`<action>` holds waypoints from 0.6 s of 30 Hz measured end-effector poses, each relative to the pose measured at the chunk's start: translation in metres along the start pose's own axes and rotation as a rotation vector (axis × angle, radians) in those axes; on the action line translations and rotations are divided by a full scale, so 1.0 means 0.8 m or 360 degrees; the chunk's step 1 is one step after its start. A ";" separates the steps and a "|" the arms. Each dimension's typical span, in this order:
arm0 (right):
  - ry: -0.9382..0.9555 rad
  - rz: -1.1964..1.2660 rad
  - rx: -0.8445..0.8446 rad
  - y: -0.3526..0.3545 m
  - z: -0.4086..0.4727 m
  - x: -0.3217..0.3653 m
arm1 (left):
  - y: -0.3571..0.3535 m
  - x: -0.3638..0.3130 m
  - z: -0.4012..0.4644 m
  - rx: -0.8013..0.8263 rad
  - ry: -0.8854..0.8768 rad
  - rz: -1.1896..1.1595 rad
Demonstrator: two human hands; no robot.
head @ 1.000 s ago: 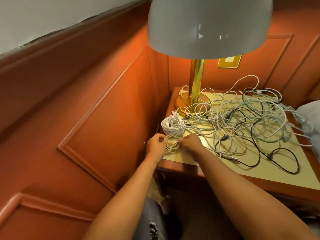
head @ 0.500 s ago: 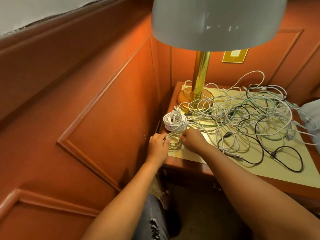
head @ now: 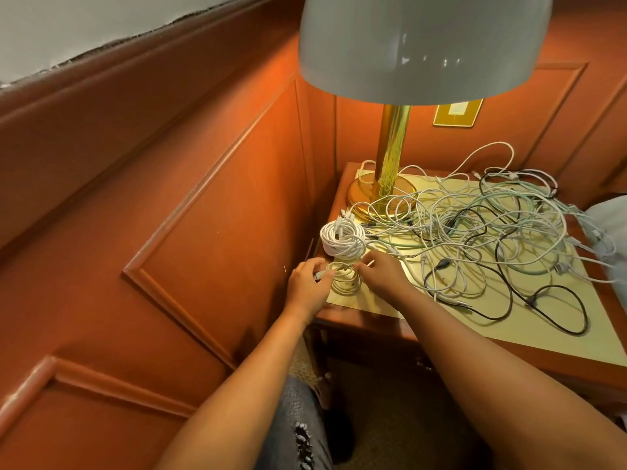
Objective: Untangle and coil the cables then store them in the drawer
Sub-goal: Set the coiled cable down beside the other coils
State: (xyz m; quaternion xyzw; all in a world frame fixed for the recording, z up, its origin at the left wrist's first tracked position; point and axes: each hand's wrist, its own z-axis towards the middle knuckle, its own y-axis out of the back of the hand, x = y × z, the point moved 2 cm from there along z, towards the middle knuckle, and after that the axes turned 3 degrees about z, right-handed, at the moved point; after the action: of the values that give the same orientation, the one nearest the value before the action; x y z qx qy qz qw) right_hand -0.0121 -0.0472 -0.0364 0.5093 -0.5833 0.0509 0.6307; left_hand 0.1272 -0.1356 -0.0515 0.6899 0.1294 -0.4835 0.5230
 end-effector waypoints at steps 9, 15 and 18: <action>-0.0008 0.0047 0.0004 -0.001 -0.004 0.003 | 0.005 -0.002 -0.003 0.0005 0.0069 -0.0073; -0.0017 0.0004 0.0115 -0.005 -0.010 0.007 | -0.001 0.005 -0.007 0.0275 -0.0080 0.0282; 0.0015 0.0005 0.0102 -0.006 -0.012 0.006 | 0.000 0.006 -0.006 0.0295 -0.0076 0.0393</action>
State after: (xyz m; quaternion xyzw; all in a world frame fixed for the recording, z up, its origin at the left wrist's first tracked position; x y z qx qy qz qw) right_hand -0.0005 -0.0452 -0.0336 0.5280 -0.5793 0.0730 0.6167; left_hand 0.1318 -0.1331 -0.0556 0.7343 -0.0142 -0.4415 0.5155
